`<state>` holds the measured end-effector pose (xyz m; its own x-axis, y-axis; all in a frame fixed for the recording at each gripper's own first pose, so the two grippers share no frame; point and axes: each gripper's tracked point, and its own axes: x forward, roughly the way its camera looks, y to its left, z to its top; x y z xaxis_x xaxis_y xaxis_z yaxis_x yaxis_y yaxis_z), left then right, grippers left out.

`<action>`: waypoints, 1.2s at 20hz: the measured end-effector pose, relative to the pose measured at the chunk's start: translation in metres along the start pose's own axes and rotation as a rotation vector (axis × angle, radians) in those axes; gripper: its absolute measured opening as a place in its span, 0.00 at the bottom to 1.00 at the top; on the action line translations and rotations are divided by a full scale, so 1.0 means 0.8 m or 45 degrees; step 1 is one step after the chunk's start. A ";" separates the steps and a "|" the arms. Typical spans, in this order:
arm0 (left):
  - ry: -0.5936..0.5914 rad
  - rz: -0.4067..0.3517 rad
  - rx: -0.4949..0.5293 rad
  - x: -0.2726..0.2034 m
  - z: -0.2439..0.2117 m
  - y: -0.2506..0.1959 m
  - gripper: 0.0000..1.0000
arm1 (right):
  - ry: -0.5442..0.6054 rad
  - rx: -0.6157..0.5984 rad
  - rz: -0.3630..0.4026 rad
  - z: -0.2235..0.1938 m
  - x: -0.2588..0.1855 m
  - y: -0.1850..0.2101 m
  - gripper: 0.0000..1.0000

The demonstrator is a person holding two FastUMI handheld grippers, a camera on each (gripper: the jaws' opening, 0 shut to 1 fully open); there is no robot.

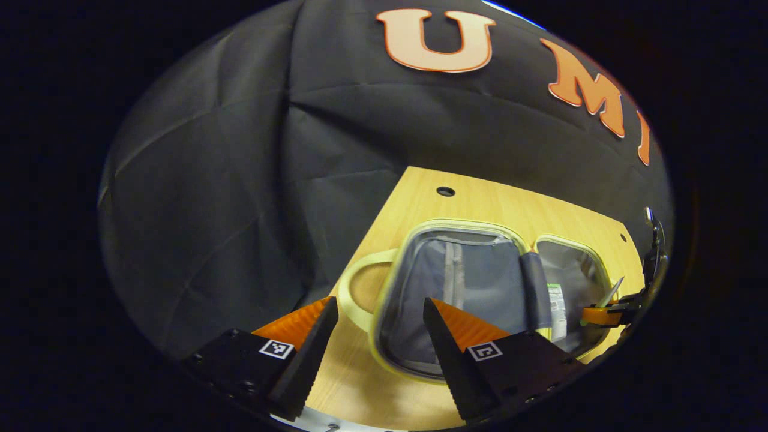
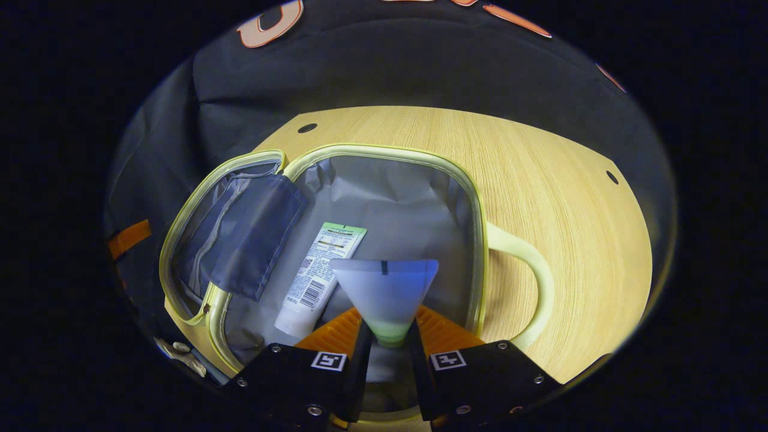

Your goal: First open the suitcase, pack the skin care products into it, and then close the suitcase.

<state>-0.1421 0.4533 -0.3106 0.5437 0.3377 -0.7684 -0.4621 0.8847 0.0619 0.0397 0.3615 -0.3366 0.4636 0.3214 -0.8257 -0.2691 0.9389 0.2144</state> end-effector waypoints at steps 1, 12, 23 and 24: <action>0.000 0.000 -0.019 0.007 0.000 0.010 0.89 | 0.002 0.009 0.004 -0.001 -0.001 0.001 0.38; 0.032 -0.042 -0.150 0.077 -0.007 0.066 0.89 | -0.143 0.065 -0.004 0.037 -0.058 -0.017 0.59; 0.273 -0.373 -0.564 0.154 -0.060 0.021 0.25 | -0.370 0.053 -0.069 0.071 -0.164 -0.073 0.88; 0.226 -0.407 -0.617 0.137 -0.049 0.024 0.29 | -0.376 0.048 -0.081 0.070 -0.167 -0.078 0.88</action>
<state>-0.1190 0.4947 -0.4184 0.6019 -0.0162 -0.7984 -0.5844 0.6725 -0.4541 0.0419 0.2669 -0.2102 0.7052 0.2786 -0.6520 -0.2031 0.9604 0.1908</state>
